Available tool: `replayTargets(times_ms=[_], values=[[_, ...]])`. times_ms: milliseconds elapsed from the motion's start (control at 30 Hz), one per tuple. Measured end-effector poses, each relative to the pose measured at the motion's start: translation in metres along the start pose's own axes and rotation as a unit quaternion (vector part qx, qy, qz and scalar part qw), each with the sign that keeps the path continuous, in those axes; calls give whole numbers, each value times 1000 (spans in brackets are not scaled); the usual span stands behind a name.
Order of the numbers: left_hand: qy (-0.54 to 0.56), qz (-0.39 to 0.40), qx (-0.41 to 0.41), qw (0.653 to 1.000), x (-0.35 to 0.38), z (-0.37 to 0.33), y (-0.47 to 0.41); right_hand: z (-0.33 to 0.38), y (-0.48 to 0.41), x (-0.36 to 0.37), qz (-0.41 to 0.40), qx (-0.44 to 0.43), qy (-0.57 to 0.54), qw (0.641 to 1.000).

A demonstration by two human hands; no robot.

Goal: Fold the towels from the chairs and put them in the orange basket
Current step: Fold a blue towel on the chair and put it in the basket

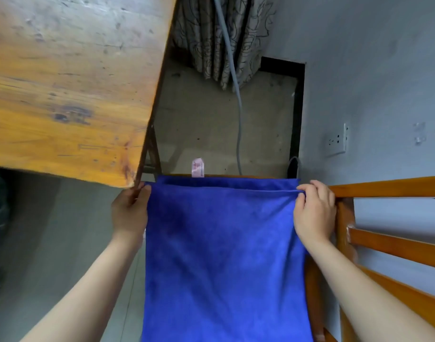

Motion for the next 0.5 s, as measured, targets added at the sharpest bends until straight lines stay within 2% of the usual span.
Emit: replayTargets(times_ms=[67, 367, 500], values=[[-16, 20, 12, 1000, 14, 2, -11, -1, -11, 10, 35, 7, -4, 999], [-102, -13, -8, 995, 39, 19, -46, 1, -28, 42, 106, 35, 24, 993], [-168, -6, -7, 986, 42, 27, -50, 3, -22, 46, 144, 16, 43, 988]])
Point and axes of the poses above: each hand's wrist, its own y-axis away from the middle knuckle, its own x-axis out of the palm, z = x × y, the point moved 5 cm from there along -y, towards the middle knuckle, and after that the axes turned 12 degrees about -z, right-handed, at the moved point
